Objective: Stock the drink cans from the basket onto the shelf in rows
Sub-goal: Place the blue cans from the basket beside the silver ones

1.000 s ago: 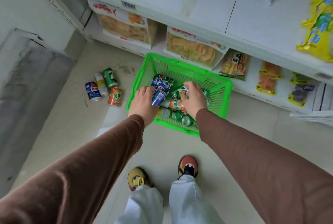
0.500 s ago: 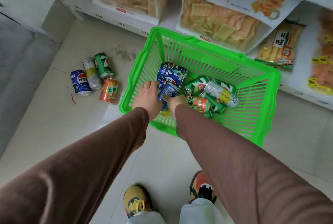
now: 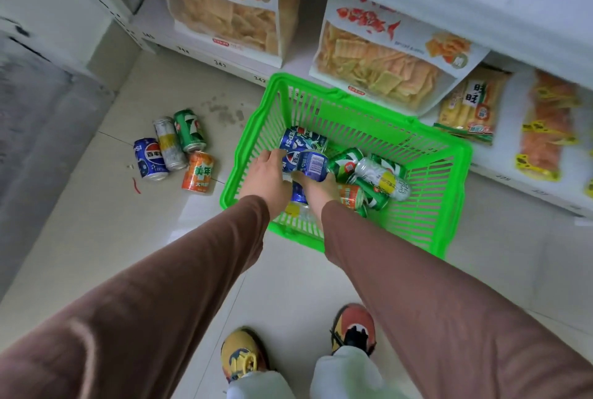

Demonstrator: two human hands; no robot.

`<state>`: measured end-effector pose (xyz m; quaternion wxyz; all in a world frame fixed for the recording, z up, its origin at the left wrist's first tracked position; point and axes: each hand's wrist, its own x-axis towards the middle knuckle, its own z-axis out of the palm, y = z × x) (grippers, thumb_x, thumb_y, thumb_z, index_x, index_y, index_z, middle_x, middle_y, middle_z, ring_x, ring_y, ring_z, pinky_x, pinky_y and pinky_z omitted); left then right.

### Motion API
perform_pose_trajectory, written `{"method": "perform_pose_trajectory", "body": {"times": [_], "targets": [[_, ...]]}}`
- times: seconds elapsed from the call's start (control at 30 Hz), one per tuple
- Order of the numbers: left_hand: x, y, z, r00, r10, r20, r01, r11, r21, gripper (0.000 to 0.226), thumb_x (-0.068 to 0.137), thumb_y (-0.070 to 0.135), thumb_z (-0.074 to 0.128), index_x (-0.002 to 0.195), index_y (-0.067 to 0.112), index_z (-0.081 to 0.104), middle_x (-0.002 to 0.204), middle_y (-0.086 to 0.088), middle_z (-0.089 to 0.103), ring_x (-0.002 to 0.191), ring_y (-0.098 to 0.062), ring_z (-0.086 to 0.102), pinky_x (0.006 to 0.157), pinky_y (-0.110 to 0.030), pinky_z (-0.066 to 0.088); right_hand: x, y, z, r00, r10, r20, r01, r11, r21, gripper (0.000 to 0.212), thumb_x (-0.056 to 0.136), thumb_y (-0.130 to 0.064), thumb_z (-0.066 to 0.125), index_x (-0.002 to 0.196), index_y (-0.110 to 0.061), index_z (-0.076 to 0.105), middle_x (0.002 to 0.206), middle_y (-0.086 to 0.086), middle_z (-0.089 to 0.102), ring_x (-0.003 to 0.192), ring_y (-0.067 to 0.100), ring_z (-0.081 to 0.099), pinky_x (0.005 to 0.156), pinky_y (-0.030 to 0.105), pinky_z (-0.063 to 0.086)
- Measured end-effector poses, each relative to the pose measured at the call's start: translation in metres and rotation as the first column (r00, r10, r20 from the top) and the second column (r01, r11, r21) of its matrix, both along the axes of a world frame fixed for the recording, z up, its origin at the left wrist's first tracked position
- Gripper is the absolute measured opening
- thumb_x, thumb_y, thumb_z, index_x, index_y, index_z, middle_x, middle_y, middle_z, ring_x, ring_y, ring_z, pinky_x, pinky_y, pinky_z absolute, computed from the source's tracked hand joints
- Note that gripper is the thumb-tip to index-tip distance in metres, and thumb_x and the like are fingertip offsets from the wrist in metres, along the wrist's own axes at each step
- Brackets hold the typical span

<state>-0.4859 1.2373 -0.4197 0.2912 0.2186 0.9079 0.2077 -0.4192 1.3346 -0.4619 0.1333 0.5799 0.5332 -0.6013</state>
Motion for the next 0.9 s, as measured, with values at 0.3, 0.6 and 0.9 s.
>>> {"method": "perform_pose_trajectory", "body": {"times": [0.3,0.6,0.9], "targets": [[-0.003,0.025,0.249,1.000,0.002,-0.028,0.002,0.988,0.153,0.061,0.079,0.005,0.061,0.138,0.007,0.043,0.132,-0.018,0.047,0.122,-0.037,0.044,0.103,-0.040,0.035,0.025,0.046,0.278,0.988,0.042,-0.148,-0.037,0.998,0.041,0.046,0.082,-0.033,0.081,0.118,-0.018,0.057,0.103,0.003,0.068,0.079,0.015,0.067,0.073,0.036,0.059],[-0.022,0.041,0.528,0.979,-0.012,-0.205,0.098,0.903,0.418,0.057,0.079,0.005,0.062,0.134,0.008,0.048,0.130,-0.013,0.051,0.121,-0.030,0.047,0.101,-0.035,0.037,0.024,0.070,0.579,0.912,0.392,-0.121,-0.282,0.812,0.511,0.060,0.075,-0.044,0.082,0.115,-0.022,0.043,0.102,-0.002,0.062,0.084,0.021,0.066,0.062,0.034,0.050],[-0.047,0.080,0.653,0.937,-0.027,-0.349,0.206,0.849,0.487,0.053,0.081,0.008,0.062,0.132,0.010,0.049,0.125,-0.012,0.052,0.118,-0.029,0.049,0.099,-0.036,0.040,-0.011,0.118,0.744,0.894,0.449,0.008,-0.238,0.458,0.857,0.050,0.076,-0.052,0.073,0.111,-0.024,0.052,0.112,0.000,0.056,0.097,0.022,0.059,0.078,0.031,0.042]]}}
